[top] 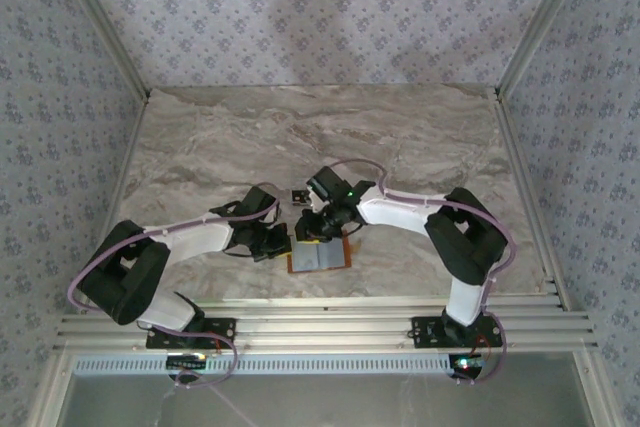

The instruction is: Take the credit cards out of the card holder

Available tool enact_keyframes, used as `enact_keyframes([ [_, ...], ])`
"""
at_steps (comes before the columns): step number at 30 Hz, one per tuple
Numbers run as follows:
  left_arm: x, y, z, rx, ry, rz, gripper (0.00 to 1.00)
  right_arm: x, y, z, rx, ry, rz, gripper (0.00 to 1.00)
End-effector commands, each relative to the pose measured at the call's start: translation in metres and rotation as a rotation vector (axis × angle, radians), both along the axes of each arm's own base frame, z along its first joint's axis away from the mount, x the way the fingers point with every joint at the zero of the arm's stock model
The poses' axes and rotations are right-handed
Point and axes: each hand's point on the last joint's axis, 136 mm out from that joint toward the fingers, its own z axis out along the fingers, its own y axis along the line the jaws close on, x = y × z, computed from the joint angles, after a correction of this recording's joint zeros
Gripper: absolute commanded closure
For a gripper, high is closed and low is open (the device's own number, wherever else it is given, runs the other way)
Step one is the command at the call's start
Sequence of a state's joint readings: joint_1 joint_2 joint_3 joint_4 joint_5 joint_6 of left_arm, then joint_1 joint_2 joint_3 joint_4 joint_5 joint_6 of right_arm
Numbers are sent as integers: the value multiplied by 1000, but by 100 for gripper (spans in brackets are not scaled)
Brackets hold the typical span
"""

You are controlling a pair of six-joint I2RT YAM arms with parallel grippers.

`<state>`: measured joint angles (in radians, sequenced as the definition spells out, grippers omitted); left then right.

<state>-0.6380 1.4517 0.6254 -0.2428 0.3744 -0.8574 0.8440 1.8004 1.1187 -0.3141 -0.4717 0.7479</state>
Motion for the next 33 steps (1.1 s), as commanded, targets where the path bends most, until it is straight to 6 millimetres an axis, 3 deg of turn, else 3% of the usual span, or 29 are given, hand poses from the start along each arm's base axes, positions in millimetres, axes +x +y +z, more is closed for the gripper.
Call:
enact_keyframes([
  [1,-7,4,-8,25,18,-7,100,-7,5,-8,1,42,-2,80],
  [8,-9,4,-8,20,19,-6,100,-15,14,-20,-4,73,8,91],
  [17,-10,6,-8,21,21,-7,100,-22,20,-32,-28,94,16,94],
  [33,-10,6,-9,27,18,-6,100,-24,-18,-42,-227,43,14,86],
])
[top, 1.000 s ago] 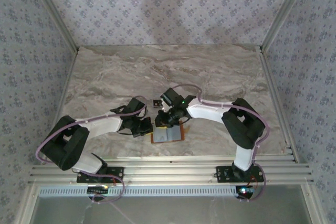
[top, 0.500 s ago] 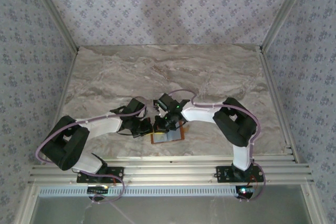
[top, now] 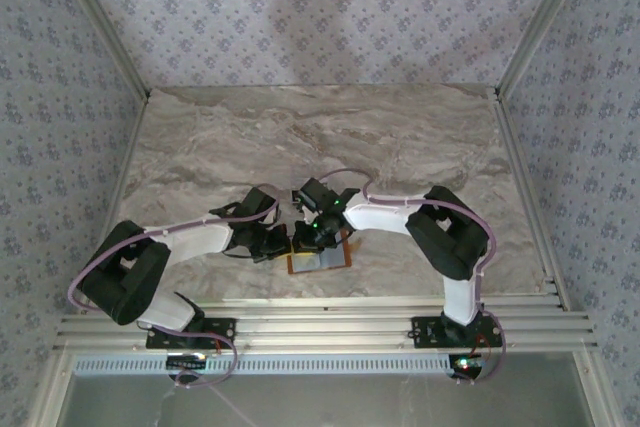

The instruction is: Take the credit cards out of the card holder

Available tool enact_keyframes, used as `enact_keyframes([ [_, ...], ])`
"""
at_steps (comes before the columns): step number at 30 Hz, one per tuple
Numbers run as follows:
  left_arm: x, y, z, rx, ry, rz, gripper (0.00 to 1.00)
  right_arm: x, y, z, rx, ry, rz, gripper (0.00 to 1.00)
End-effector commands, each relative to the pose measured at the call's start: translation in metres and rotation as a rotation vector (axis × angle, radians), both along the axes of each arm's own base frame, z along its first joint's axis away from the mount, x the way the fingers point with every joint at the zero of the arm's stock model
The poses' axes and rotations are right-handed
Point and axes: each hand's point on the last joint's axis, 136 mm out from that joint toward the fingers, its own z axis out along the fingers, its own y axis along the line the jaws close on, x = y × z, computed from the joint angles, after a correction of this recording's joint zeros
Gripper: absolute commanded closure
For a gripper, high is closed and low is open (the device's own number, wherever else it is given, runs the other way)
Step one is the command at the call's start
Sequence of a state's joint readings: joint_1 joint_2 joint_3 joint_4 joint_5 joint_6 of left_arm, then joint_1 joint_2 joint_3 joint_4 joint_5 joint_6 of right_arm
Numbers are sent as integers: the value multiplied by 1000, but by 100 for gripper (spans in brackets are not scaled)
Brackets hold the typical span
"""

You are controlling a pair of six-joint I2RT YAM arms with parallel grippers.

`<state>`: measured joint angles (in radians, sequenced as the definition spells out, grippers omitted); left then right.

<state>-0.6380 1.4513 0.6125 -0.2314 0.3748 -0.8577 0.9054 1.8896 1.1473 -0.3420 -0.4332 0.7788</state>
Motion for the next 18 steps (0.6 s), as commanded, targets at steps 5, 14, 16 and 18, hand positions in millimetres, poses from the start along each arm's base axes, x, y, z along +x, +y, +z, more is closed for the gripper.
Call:
enact_keyframes([
  [5,-8,5,-6,26,19,-6,100,-4,-33,-5,-170,-32,-3,78],
  [14,-8,4,-7,28,23,-9,100,-1,-56,1,-281,-83,5,69],
  [16,-7,4,-7,28,24,-8,100,-1,-64,1,-315,-94,9,67],
  [18,-6,4,-6,28,23,-8,100,5,-62,11,-322,-126,9,65],
])
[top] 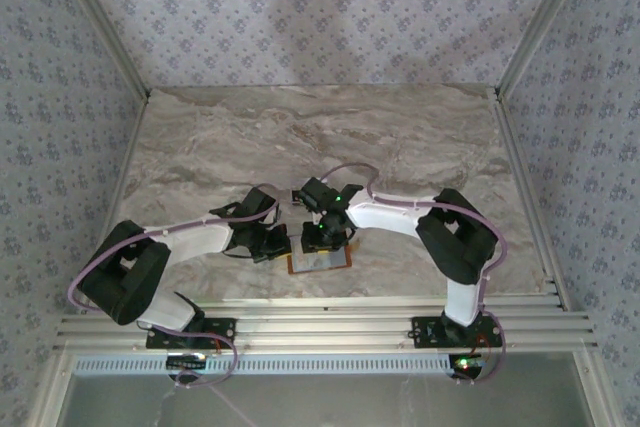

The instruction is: Take the credit cards out of the card holder

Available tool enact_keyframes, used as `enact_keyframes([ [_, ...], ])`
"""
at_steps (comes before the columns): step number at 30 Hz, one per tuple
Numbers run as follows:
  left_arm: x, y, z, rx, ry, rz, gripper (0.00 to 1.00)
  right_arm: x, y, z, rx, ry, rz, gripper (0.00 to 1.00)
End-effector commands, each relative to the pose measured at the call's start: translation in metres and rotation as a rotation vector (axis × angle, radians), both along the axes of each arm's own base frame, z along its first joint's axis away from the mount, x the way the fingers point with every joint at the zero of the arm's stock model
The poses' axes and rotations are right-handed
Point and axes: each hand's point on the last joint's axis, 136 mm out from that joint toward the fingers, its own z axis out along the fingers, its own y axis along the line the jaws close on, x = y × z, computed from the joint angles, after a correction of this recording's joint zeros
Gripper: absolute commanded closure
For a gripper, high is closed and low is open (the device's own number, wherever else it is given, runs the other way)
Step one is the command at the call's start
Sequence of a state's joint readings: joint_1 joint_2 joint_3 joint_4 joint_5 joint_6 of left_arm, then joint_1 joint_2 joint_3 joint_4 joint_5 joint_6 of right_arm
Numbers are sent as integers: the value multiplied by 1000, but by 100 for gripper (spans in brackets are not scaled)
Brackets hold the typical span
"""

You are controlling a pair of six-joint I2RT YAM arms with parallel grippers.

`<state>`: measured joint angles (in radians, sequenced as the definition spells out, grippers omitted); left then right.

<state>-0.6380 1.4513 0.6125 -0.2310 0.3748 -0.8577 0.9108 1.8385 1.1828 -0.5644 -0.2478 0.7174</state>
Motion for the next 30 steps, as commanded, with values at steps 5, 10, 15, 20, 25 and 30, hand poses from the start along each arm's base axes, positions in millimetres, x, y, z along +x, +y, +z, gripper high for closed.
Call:
enact_keyframes([
  [5,-6,3,-5,29,23,-9,100,4,-36,13,-177,-75,14,61],
  [10,-6,3,-5,30,25,-11,100,6,-53,19,-251,-103,8,57],
  [15,-4,0,-1,26,16,-16,100,6,-68,22,-316,-120,4,56],
  [20,0,-3,9,18,-5,-20,100,9,-84,24,-389,-139,-5,56],
  [25,4,-4,21,20,-28,-23,100,13,-100,29,-455,-166,-14,58],
  [30,5,-7,28,8,-43,-23,100,11,-82,32,-335,-149,-14,59],
])
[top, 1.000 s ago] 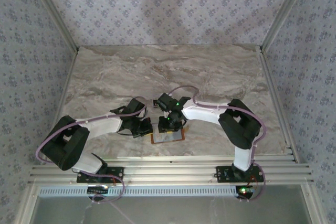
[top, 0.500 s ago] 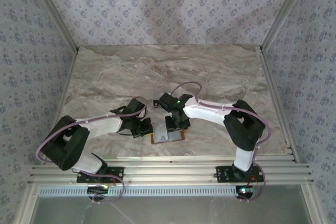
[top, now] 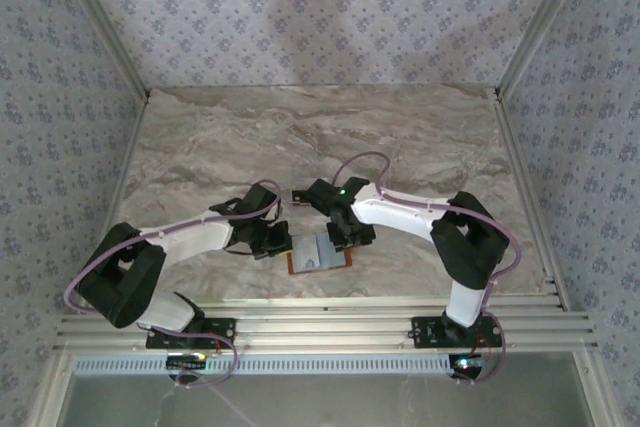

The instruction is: Take the credit cards out of the card holder

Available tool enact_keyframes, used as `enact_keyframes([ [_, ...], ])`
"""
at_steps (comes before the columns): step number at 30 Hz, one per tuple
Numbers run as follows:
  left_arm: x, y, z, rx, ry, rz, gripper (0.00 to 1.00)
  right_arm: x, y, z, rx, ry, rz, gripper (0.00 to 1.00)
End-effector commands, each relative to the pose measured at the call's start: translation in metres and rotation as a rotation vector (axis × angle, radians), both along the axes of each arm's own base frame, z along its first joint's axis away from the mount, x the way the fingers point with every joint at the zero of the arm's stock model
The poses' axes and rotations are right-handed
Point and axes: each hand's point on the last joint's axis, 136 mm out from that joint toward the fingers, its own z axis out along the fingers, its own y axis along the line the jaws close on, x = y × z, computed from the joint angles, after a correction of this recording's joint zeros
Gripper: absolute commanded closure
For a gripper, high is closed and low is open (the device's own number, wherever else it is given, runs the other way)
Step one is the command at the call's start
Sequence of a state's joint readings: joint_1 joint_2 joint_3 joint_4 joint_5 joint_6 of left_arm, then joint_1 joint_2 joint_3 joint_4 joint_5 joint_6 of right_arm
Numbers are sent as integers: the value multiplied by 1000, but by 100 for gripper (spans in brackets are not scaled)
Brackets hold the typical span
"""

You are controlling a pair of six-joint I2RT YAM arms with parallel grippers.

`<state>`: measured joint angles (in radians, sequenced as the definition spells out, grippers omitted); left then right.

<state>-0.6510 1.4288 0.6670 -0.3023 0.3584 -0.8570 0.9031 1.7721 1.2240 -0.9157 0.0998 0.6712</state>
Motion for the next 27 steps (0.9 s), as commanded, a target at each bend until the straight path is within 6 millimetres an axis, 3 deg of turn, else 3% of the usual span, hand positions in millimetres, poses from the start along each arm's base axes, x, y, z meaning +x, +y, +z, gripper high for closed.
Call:
enact_keyframes([
  [1,2,-5,14,-2,-35,-19,100,1,14,15,109,-10,9,60],
  [3,2,-8,15,-7,-35,-20,100,0,34,20,230,8,12,62],
  [5,2,-10,15,-12,-35,-20,100,-9,43,13,323,55,15,63],
  [11,0,-21,13,-25,-30,-41,100,-8,76,15,565,104,-15,68],
  [20,-4,-24,-1,-15,1,-63,100,-9,92,10,645,154,-18,74],
  [27,-9,-16,-14,35,27,-68,100,-10,95,2,645,175,-24,74],
])
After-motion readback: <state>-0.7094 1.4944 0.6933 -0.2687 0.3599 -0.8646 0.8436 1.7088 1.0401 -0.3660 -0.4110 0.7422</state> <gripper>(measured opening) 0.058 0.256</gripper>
